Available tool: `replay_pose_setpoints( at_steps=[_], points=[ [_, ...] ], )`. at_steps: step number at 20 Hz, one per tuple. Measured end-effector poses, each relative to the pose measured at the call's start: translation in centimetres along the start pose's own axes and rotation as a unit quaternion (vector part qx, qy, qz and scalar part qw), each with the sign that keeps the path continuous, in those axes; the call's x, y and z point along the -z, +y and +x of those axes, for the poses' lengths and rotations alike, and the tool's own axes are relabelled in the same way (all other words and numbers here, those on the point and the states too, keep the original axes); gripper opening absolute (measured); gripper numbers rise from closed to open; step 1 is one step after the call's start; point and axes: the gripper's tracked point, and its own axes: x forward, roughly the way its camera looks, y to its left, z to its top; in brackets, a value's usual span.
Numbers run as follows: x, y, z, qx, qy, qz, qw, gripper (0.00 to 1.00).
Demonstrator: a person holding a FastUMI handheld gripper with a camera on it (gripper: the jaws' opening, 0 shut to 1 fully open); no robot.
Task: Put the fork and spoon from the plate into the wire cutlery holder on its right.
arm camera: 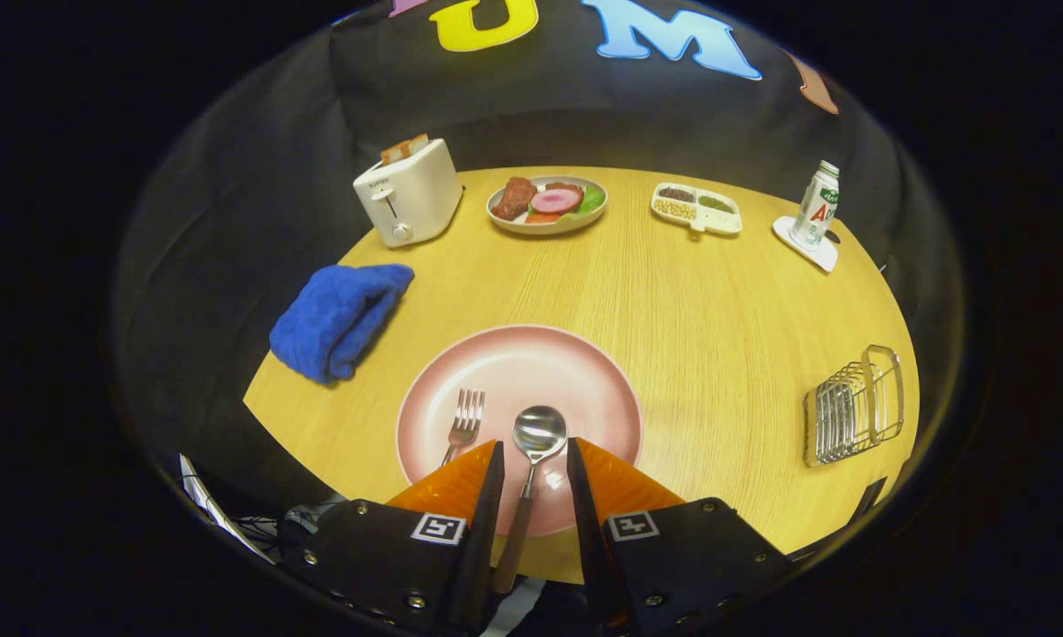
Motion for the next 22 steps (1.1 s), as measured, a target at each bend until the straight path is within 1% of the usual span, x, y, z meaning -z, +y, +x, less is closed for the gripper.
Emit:
replay_pose_setpoints(
  at_steps=[2, 6, 12, 13, 14, 15, 20, 21, 22],
  points=[
    [1.0, -0.1, 0.9, 0.003, 0.021, -0.004, 1.000, 0.44],
    [2.8, 0.2, 2.1, 0.000, 0.058, 0.009, 0.998, 0.44],
    [4.3, 1.0, 3.3, -0.007, 0.091, 0.002, 0.996, 0.44],
    [4.2, 0.7, 3.2, 0.002, 0.092, 0.004, 0.996, 0.44],
    [4.0, 0.6, 3.0, 0.001, 0.095, 0.008, 0.995, 0.29],
    [4.8, 0.6, 3.7, -0.001, 0.100, 0.014, 0.995, 0.14],
    [4.7, 1.0, 3.7, -0.017, 0.106, 0.022, 0.994, 0.14],
    [4.9, 0.9, 4.4, -0.015, 0.108, 0.028, 0.994, 0.09],
    [4.7, 1.1, 3.6, -0.018, 0.110, 0.031, 0.993, 0.03]
  ],
)
